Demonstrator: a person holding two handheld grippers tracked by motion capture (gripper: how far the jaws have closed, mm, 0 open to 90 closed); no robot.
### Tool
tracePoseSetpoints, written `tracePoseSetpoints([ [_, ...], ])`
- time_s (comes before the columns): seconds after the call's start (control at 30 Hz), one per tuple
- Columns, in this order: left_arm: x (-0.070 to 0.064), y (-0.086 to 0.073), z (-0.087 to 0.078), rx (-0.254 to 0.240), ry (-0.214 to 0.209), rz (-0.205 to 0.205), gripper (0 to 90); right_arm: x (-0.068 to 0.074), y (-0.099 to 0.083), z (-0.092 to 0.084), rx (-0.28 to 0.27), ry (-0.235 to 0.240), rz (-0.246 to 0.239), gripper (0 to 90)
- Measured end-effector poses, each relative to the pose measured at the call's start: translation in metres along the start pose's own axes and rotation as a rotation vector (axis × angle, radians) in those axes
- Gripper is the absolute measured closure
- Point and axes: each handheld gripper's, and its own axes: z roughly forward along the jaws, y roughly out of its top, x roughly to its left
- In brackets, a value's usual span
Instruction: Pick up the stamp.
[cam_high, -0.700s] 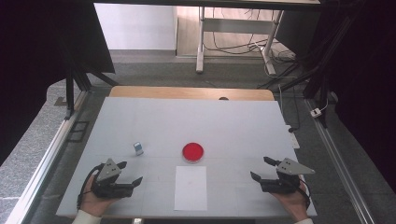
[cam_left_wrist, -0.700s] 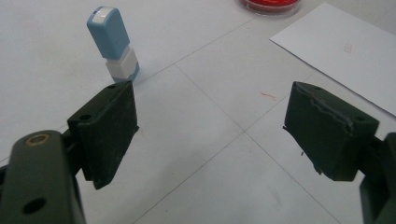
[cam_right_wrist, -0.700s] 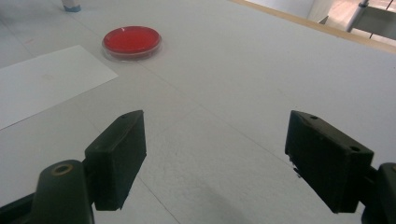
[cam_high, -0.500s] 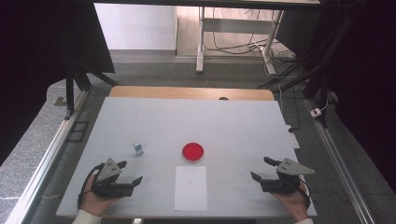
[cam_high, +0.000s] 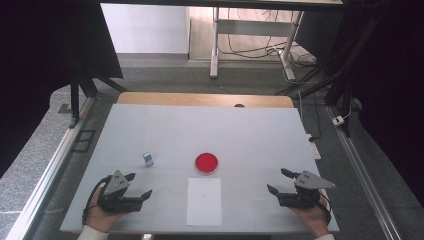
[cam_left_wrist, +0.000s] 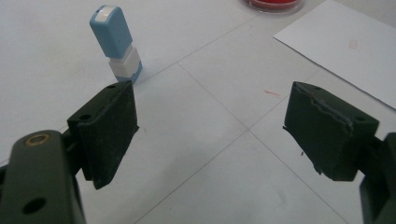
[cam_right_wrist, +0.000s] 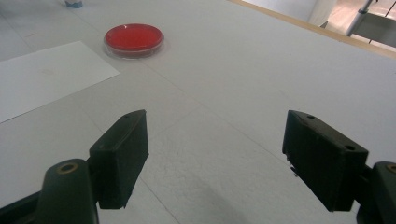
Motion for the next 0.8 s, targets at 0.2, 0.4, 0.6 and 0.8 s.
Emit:
tracePoseSetpoints([
  [0.2,0.001,0.003,0.001,-0.004,0.009,0.006,17.5,-0.001,0.000,0.000,0.002,-0.002,-0.001,22.4],
  [0.4,-0.001,0.009,-0.002,-0.015,0.013,0.019,17.8,-0.002,-0.001,0.000,0.002,-0.009,0.004,22.7],
  [0.6,0.001,0.014,-0.005,-0.026,0.023,0.021,18.2,-0.001,-0.001,0.001,0.009,-0.004,0.003,22.8],
  [0.8,0.007,0.025,-0.004,-0.031,0.017,0.015,18.9,-0.001,-0.001,0.002,0.010,-0.006,0.000,22.8],
])
